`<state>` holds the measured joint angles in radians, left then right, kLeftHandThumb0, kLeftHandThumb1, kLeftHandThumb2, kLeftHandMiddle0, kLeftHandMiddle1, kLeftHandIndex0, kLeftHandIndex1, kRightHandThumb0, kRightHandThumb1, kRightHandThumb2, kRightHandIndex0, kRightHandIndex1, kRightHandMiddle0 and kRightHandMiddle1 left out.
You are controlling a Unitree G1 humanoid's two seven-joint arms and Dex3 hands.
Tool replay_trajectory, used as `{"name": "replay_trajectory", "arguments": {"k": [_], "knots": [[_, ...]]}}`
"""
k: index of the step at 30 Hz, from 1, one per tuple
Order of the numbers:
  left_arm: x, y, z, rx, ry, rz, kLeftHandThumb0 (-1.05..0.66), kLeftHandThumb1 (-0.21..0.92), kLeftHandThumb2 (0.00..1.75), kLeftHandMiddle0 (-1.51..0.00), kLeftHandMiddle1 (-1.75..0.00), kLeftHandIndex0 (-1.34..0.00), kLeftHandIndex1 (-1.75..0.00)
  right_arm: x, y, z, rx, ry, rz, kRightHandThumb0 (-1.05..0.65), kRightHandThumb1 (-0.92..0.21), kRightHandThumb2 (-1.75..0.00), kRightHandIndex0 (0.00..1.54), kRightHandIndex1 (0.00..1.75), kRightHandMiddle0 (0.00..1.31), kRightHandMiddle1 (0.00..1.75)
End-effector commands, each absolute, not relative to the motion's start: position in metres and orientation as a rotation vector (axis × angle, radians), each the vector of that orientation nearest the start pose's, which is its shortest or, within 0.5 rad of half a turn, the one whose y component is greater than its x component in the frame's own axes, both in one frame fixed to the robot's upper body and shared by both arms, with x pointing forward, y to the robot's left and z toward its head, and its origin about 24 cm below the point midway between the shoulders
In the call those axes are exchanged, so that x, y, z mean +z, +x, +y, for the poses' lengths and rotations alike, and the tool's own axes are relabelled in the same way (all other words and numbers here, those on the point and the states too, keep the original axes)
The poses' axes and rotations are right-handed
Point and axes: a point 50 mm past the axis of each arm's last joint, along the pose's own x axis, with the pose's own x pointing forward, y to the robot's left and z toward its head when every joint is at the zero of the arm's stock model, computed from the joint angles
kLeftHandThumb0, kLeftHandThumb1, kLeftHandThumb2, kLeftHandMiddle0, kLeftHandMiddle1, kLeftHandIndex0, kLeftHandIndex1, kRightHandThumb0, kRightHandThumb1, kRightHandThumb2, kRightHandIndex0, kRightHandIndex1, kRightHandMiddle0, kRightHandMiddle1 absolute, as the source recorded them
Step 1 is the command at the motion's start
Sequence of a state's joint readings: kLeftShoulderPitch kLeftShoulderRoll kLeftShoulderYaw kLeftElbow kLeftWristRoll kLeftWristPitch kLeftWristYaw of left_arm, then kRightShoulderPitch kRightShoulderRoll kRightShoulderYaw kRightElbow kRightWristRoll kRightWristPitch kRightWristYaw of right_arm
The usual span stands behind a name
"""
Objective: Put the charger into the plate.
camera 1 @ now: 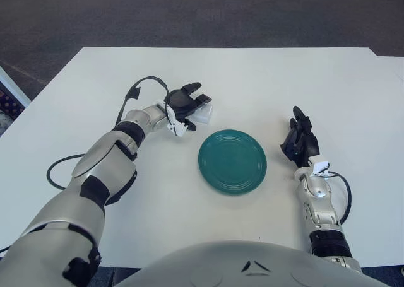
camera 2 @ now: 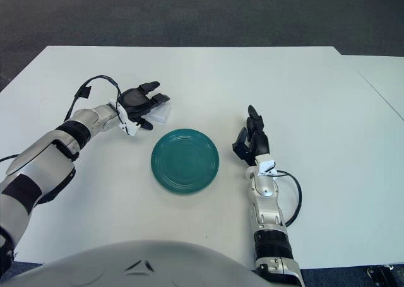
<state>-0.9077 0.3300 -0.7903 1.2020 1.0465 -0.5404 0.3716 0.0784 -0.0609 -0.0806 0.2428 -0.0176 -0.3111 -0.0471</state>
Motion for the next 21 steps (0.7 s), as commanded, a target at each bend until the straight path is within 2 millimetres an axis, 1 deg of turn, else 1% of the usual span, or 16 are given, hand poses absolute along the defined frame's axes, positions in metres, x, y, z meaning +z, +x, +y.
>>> {"name": "replay_trajectory", "arguments": {"k": [1,14,21], "knots": [[0.0473,0.3590,0.1109,-0.751,1.713,-0.483,-1.05,0.92,0.40,-0.05,0.00,0.00,-0.50,-0.0251,0.2120,-0.1877,-0.139,-0.065,0.136,-0.90,-0.92,-1.06,0.05,0.00,0.00,0.23],[0.0492,0.3625,0.1067,-0.739,1.719,-0.464,-1.05,0.92,0.42,-0.06,0.00,0.00,-0.57,-0.0255,0.2140,-0.1879,-0.143,-0.090,0.127,-0.91,-0.92,-1.08,0.04,0.00,0.00,0.21],[0.0502,0.3651,0.1020,-0.734,1.669,-0.396,-1.05,0.92,0.45,-0.08,-0.01,0.00,-0.63,-0.0255,0.2139,-0.1872,-0.144,-0.096,0.124,-0.90,-0.92,-1.09,0.06,0.01,0.00,0.22]]}}
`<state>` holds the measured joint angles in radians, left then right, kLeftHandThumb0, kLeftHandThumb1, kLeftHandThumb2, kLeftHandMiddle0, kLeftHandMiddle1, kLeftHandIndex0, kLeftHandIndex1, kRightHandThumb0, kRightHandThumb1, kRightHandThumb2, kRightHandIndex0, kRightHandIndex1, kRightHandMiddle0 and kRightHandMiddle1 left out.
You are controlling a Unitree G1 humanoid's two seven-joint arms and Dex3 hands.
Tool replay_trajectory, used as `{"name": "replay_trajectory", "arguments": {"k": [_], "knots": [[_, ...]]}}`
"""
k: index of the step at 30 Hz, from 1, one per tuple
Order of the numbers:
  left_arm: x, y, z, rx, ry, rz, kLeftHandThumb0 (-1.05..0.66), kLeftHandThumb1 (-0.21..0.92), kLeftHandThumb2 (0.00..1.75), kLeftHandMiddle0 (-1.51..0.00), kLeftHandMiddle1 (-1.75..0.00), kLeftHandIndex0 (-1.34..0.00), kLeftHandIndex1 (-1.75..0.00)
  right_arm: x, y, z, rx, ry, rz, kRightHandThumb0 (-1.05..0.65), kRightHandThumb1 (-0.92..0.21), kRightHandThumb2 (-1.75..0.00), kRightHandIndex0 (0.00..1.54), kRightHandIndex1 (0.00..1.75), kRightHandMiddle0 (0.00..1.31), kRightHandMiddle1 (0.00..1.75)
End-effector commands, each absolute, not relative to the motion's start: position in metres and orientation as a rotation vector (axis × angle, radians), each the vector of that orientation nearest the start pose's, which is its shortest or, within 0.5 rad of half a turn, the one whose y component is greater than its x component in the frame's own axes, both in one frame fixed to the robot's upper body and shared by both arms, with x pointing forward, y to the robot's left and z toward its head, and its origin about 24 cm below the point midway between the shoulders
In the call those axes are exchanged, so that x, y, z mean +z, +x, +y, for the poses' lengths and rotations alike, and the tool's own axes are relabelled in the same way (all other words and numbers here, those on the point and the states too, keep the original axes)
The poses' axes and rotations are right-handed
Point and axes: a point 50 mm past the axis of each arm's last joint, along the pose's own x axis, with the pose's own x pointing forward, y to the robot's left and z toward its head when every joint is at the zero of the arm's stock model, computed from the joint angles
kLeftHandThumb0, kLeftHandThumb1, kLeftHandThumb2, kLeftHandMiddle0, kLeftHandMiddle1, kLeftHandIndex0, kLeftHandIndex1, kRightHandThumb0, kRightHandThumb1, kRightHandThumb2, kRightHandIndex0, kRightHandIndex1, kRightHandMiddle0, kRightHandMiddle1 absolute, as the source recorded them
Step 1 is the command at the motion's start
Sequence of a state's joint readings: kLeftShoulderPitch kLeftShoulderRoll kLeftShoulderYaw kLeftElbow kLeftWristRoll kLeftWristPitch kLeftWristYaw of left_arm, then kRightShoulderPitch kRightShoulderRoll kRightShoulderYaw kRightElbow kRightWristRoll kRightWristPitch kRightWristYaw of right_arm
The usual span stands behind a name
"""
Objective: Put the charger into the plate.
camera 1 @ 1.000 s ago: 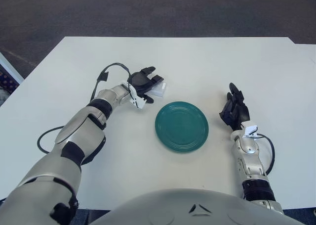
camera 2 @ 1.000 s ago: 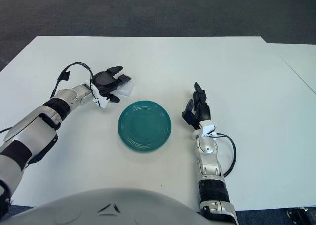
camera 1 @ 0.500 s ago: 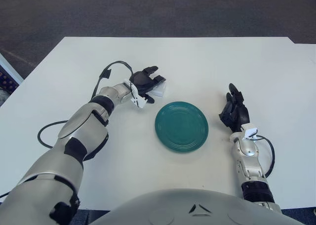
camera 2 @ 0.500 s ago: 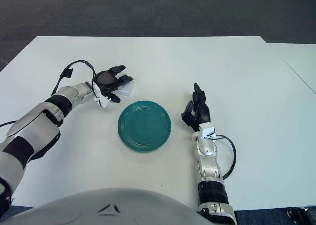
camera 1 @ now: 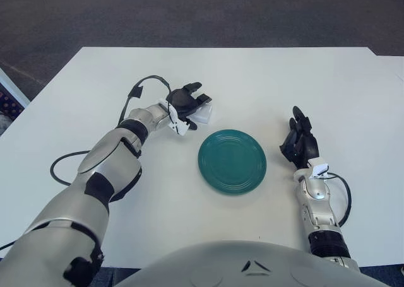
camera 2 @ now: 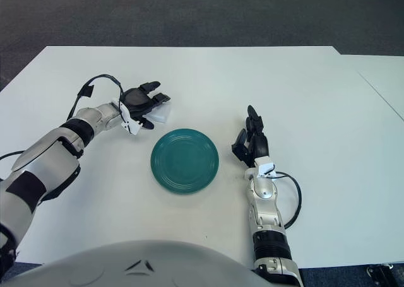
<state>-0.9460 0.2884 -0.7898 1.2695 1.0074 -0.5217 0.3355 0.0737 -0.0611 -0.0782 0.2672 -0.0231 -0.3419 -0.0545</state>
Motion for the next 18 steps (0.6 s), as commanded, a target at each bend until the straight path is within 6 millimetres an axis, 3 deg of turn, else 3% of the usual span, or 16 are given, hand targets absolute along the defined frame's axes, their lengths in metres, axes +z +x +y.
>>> {"name": "replay_trajectory", "arguments": {"k": [1,18], "knots": [[0.0501,0.3653,0.1016,-0.735,1.660,-0.385,-1.05,0.92,0.45,-0.08,-0.01,0.00,-0.64,-0.0254,0.2140,-0.1871,-0.145,-0.097,0.123,-0.90,-0.92,-1.09,0.06,0.01,0.00,0.22],[0.0407,0.3661,0.0980,-0.795,1.414,-0.058,-1.05,0.92,0.57,-0.22,-0.03,-0.01,-0.77,-0.0269,0.2116,-0.1882,-0.134,-0.103,0.116,-0.92,-0.92,-1.08,0.05,0.00,0.00,0.23]]}}
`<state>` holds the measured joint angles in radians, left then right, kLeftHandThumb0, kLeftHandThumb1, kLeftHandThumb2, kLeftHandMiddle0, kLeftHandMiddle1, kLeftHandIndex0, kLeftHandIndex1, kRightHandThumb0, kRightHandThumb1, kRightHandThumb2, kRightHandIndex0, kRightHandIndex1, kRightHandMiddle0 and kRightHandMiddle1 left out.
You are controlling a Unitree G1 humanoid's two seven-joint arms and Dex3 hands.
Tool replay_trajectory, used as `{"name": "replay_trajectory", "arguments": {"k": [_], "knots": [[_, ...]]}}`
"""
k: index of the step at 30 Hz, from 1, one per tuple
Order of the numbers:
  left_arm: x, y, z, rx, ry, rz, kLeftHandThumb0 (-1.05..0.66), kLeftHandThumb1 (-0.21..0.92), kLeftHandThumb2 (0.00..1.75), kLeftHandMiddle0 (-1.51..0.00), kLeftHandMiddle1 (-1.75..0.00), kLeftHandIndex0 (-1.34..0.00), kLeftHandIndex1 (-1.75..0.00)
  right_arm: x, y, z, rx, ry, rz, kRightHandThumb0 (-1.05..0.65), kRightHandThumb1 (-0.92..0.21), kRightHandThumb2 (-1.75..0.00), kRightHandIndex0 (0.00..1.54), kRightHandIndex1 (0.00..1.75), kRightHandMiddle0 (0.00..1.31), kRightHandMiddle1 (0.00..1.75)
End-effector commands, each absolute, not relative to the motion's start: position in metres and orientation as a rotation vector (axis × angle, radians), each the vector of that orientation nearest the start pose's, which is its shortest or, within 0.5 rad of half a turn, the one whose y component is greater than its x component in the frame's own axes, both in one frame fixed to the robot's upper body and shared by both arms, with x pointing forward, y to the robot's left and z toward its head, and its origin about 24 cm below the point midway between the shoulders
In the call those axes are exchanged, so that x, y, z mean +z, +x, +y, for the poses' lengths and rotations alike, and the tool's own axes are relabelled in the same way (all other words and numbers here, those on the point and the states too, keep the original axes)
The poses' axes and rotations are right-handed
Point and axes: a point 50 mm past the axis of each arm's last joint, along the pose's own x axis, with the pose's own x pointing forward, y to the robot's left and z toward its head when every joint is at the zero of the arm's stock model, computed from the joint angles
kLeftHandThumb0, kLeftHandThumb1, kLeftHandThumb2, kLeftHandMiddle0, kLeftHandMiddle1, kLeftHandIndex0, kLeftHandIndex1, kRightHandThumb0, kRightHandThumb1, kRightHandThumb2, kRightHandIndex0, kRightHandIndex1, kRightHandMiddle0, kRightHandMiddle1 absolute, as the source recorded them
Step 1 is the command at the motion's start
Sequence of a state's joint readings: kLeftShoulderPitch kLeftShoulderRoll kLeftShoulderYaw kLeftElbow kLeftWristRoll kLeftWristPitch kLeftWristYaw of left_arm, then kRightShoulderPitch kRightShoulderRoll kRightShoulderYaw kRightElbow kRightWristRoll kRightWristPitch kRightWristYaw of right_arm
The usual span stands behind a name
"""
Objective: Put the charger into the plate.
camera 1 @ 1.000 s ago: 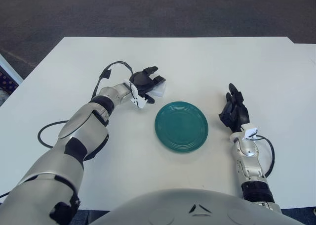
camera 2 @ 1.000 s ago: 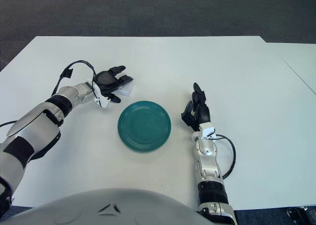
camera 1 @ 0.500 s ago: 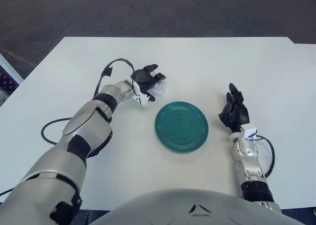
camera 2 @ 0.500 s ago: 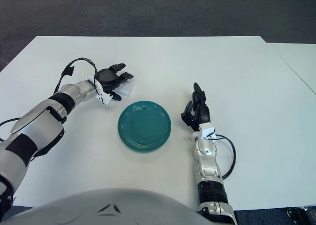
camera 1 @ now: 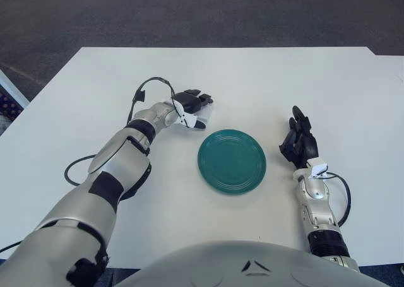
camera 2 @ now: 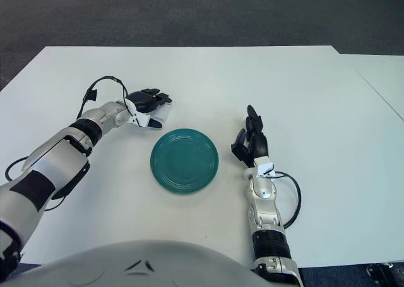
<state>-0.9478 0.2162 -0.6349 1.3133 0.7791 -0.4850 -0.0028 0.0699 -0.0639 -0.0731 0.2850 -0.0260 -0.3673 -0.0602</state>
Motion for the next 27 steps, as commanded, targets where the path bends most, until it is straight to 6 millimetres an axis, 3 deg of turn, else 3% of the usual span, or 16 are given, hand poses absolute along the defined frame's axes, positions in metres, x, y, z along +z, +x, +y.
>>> {"name": "replay_trajectory", "arguments": {"k": [1,15,27], "knots": [[0.040,0.366,0.098,-0.795,1.412,-0.050,-1.05,0.92,0.58,-0.23,-0.03,-0.01,-0.78,-0.027,0.212,-0.188,-0.133,-0.104,0.115,-0.92,-0.92,-1.08,0.05,0.00,0.00,0.23],[0.009,0.350,0.113,-0.797,1.612,-0.045,-1.05,0.92,0.52,-0.23,-0.02,-0.06,-0.81,-0.021,0.206,-0.195,-0.141,-0.109,0.076,-0.94,-0.92,-1.07,0.05,0.00,0.00,0.20],[0.003,0.347,0.115,-0.824,1.760,-0.096,-1.05,0.92,0.51,-0.22,-0.01,-0.06,-0.81,-0.017,0.203,-0.206,-0.138,-0.113,0.053,-0.93,-0.92,-1.08,0.08,0.01,0.00,0.22]]}}
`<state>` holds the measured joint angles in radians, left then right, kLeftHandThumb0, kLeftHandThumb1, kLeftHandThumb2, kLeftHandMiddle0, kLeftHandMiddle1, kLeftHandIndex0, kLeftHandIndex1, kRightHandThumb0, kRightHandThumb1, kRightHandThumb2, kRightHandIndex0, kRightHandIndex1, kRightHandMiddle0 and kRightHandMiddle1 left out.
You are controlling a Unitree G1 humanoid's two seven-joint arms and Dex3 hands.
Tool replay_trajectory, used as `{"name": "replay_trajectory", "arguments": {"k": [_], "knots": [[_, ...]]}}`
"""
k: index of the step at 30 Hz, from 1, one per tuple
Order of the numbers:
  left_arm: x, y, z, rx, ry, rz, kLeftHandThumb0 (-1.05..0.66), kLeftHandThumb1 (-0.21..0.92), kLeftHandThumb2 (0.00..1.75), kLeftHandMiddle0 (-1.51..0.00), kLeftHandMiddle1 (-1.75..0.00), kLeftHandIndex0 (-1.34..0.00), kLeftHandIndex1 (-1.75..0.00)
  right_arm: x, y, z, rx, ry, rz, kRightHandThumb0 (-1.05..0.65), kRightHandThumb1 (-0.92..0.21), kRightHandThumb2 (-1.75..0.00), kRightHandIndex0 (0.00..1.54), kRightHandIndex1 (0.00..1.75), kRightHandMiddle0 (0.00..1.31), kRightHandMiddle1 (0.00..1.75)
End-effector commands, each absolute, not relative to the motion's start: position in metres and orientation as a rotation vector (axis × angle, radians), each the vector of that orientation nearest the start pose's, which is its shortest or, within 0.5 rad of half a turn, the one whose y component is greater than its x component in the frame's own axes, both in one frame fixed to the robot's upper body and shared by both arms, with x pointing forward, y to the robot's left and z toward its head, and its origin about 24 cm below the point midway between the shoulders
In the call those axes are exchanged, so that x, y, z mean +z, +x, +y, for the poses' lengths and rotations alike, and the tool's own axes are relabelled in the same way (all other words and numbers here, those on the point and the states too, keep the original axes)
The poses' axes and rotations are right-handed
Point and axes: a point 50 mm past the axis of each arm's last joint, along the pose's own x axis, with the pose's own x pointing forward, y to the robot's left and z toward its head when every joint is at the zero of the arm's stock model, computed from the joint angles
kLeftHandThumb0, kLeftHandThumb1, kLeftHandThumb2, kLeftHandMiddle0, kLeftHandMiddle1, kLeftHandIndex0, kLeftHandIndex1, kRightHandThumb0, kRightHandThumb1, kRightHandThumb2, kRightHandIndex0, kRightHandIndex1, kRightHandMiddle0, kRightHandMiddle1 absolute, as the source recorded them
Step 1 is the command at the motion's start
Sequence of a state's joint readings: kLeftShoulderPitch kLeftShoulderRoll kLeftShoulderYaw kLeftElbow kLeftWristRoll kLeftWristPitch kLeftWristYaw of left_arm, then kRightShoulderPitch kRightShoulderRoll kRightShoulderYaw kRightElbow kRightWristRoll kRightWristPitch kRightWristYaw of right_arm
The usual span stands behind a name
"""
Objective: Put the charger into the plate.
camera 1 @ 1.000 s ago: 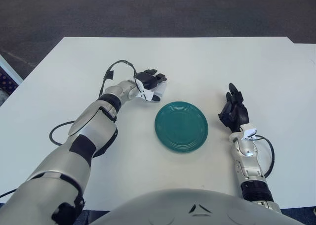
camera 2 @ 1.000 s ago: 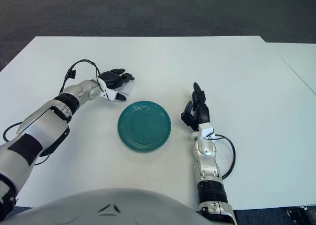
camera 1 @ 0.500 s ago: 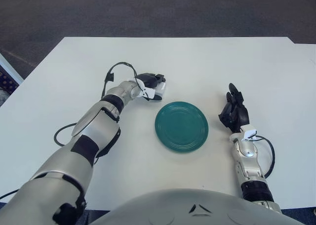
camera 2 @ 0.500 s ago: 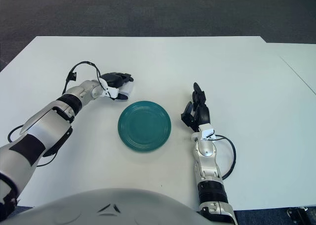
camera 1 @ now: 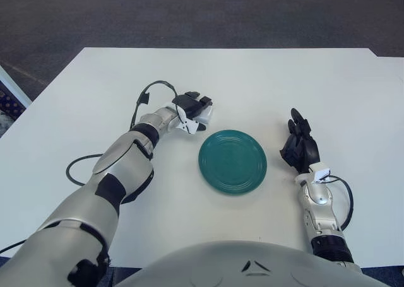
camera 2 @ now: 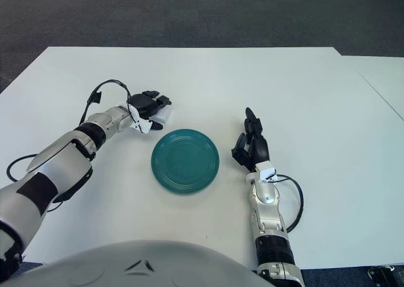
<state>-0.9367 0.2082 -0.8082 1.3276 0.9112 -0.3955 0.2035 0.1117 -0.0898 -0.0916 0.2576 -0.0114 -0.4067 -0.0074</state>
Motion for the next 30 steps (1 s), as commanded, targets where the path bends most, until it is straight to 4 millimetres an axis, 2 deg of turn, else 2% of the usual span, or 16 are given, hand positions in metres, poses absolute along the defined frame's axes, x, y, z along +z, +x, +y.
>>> {"name": "replay_trajectory", "arguments": {"k": [1,9,12,13,15,16,17,18,19,21,23,24,26,28,30], "knots": [[0.002,0.347,0.115,-0.823,1.768,-0.100,-1.05,0.92,0.51,-0.22,-0.01,-0.06,-0.81,-0.017,0.202,-0.207,-0.138,-0.113,0.052,-0.93,-0.92,-1.08,0.08,0.01,0.00,0.22],[0.001,0.346,0.116,-0.838,1.879,-0.182,-1.05,0.92,0.50,-0.24,-0.01,-0.06,-0.81,-0.015,0.203,-0.213,-0.152,-0.101,0.041,-0.91,-0.92,-1.08,0.09,0.01,0.00,0.24],[0.001,0.344,0.115,-0.857,1.955,-0.273,-0.99,0.92,0.38,-0.34,-0.06,-0.08,-0.82,-0.014,0.204,-0.216,-0.161,-0.095,0.034,-0.91,-0.92,-1.07,0.09,0.01,0.00,0.25],[0.001,0.344,0.115,-0.861,1.971,-0.293,-0.96,0.92,0.34,-0.32,-0.24,-0.09,-0.88,-0.013,0.204,-0.217,-0.162,-0.095,0.033,-0.91,-0.92,-1.07,0.09,0.01,0.00,0.26],[0.000,0.343,0.116,-0.865,1.993,-0.320,-0.86,0.92,0.23,-0.15,-0.91,-0.13,-1.06,-0.013,0.204,-0.218,-0.164,-0.096,0.031,-0.90,-0.92,-1.06,0.09,0.01,0.00,0.27],[-0.004,0.341,0.120,-0.867,2.010,-0.313,-0.84,0.92,0.21,-0.12,-1.01,-0.14,-1.10,-0.013,0.204,-0.218,-0.167,-0.097,0.028,-0.90,-0.92,-1.06,0.10,0.01,0.00,0.27],[-0.007,0.339,0.123,-0.868,2.023,-0.309,-0.76,0.92,0.18,-0.12,-1.28,-0.17,-1.21,-0.012,0.204,-0.219,-0.168,-0.098,0.025,-0.90,-0.92,-1.06,0.10,0.01,0.00,0.28],[-0.008,0.339,0.123,-0.869,2.025,-0.304,-0.71,0.92,0.16,-0.12,-1.45,-0.20,-1.29,-0.012,0.204,-0.219,-0.169,-0.099,0.021,-0.90,-0.92,-1.06,0.10,0.01,0.00,0.29],[-0.008,0.339,0.122,-0.870,2.025,-0.302,-0.64,0.91,0.18,-0.15,-1.51,-0.26,-1.32,-0.011,0.204,-0.220,-0.169,-0.099,0.019,-0.90,-0.92,-1.05,0.11,0.01,0.00,0.29],[-0.007,0.341,0.121,-0.876,2.027,-0.263,-0.48,0.89,0.27,-0.24,-1.65,-0.40,-1.40,-0.010,0.204,-0.221,-0.171,-0.100,0.012,-0.90,-0.92,-1.05,0.11,0.01,0.00,0.31],[-0.009,0.341,0.124,-0.871,2.027,-0.210,-0.43,0.83,0.40,-0.31,-1.70,-0.45,-1.45,-0.010,0.203,-0.223,-0.173,-0.101,0.008,-0.90,-0.92,-1.05,0.11,0.01,0.00,0.31],[-0.010,0.340,0.126,-0.865,2.025,-0.186,-0.42,0.74,0.59,-0.38,-1.71,-0.44,-1.54,-0.009,0.203,-0.223,-0.173,-0.102,0.006,-0.90,-0.92,-1.05,0.11,0.01,0.00,0.32],[-0.011,0.340,0.126,-0.852,2.010,-0.160,-0.41,0.65,0.79,-0.44,-1.73,-0.44,-1.63,-0.009,0.203,-0.224,-0.175,-0.102,0.005,-0.90,-0.92,-1.05,0.11,0.01,0.00,0.32],[-0.011,0.341,0.125,-0.837,1.987,-0.149,-0.21,0.51,1.01,-0.47,-1.74,-0.44,-1.67,-0.008,0.203,-0.225,-0.178,-0.102,0.003,-0.90,-0.92,-1.06,0.11,0.01,0.00,0.32],[-0.011,0.341,0.125,-0.823,1.963,-0.128,-0.09,0.41,1.18,-0.50,-1.74,-0.43,-1.71,-0.008,0.203,-0.226,-0.181,-0.101,0.003,-0.90,-0.92,-1.06,0.12,0.01,0.00,0.33]]}}
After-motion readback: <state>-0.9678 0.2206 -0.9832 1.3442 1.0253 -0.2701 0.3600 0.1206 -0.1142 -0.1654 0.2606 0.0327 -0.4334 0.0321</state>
